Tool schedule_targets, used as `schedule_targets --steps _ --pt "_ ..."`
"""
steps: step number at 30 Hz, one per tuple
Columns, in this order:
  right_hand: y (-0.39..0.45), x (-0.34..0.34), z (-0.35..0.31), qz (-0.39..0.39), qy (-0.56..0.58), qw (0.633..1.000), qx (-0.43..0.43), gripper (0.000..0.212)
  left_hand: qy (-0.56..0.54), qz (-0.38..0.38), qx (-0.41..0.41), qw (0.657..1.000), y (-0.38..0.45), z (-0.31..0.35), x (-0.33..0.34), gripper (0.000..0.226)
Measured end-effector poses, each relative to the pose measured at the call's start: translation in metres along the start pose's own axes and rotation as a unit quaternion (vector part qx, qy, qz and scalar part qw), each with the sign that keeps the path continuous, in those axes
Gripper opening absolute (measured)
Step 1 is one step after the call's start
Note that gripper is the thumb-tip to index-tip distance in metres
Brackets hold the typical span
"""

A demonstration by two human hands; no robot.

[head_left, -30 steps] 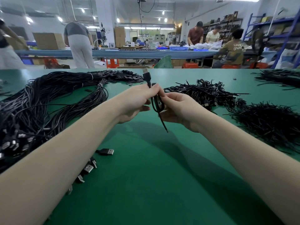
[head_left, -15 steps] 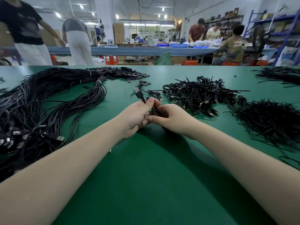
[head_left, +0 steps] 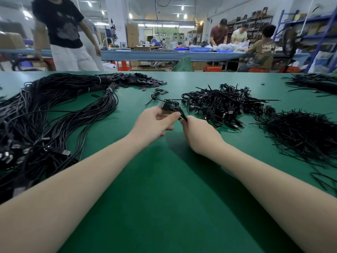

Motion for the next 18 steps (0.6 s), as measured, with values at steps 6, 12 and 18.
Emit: schedule_targets --steps 6,12,18 --pt "-0.001 0.004 -0.004 -0.072 -0.009 0.996 -0.058 0.034 0.514 0.075 0.238 0.820 -0.008 0.033 -0.002 0.064" --pt "-0.004 -0.002 -0.016 -0.249 0.059 0.961 -0.101 0.035 0.596 -0.044 0.232 0.767 -0.003 0.017 0.018 0.043" --pt "-0.015 -0.006 -0.015 -0.317 -0.073 0.934 -0.149 0.036 0.613 -0.120 0.237 0.744 -0.012 0.011 0.032 0.022"
Point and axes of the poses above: each hand's wrist, its own y-axis towards the middle knuckle, its own x-axis out of the palm, z = x × y, the point moved 7 cm from there along y, towards the middle knuckle, and after that the axes turned 6 degrees about -z, right-handed, at the moved point
